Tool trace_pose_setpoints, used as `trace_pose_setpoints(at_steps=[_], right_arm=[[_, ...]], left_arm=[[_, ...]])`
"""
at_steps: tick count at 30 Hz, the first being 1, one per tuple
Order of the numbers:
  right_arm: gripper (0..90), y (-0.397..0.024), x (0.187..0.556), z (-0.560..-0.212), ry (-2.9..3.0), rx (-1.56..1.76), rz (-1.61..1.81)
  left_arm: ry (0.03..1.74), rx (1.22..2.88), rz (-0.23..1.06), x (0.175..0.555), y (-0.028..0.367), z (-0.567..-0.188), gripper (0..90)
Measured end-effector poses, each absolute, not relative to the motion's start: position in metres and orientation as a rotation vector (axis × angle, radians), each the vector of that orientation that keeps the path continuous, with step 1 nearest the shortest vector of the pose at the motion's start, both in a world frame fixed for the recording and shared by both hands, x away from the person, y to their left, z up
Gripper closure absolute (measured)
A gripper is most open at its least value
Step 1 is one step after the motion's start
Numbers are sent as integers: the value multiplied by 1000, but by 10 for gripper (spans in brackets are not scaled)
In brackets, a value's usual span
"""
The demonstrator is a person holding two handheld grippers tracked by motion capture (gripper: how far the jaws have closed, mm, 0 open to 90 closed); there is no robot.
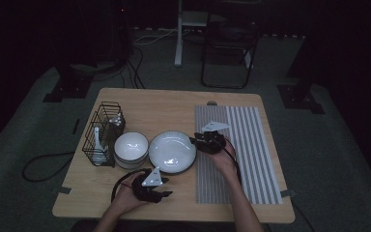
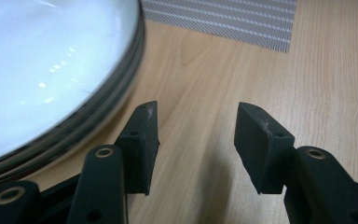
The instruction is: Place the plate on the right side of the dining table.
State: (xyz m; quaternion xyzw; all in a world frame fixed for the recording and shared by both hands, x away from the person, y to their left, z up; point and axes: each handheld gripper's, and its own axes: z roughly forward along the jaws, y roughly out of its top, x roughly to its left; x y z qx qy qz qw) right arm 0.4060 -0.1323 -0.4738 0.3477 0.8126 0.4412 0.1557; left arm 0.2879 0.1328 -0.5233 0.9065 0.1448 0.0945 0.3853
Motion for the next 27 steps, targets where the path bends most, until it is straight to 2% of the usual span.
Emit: trace_pose_setpoints(at_steps=[8, 14, 23, 27], right_arm=[[722, -125, 421, -481, 2340, 1049, 1227], [725, -125, 430, -489, 2336, 1100, 1219], [733, -119, 442, -497, 2366, 1134, 1187], [781, -115, 447, -498, 2383, 1139, 1182]], left_arm=[[421, 2241, 333, 290, 147, -507, 513], [496, 2221, 480, 291, 147, -504, 532], [567, 2214, 533, 297, 144, -507, 592], [583, 2219, 547, 299, 143, -508, 625]])
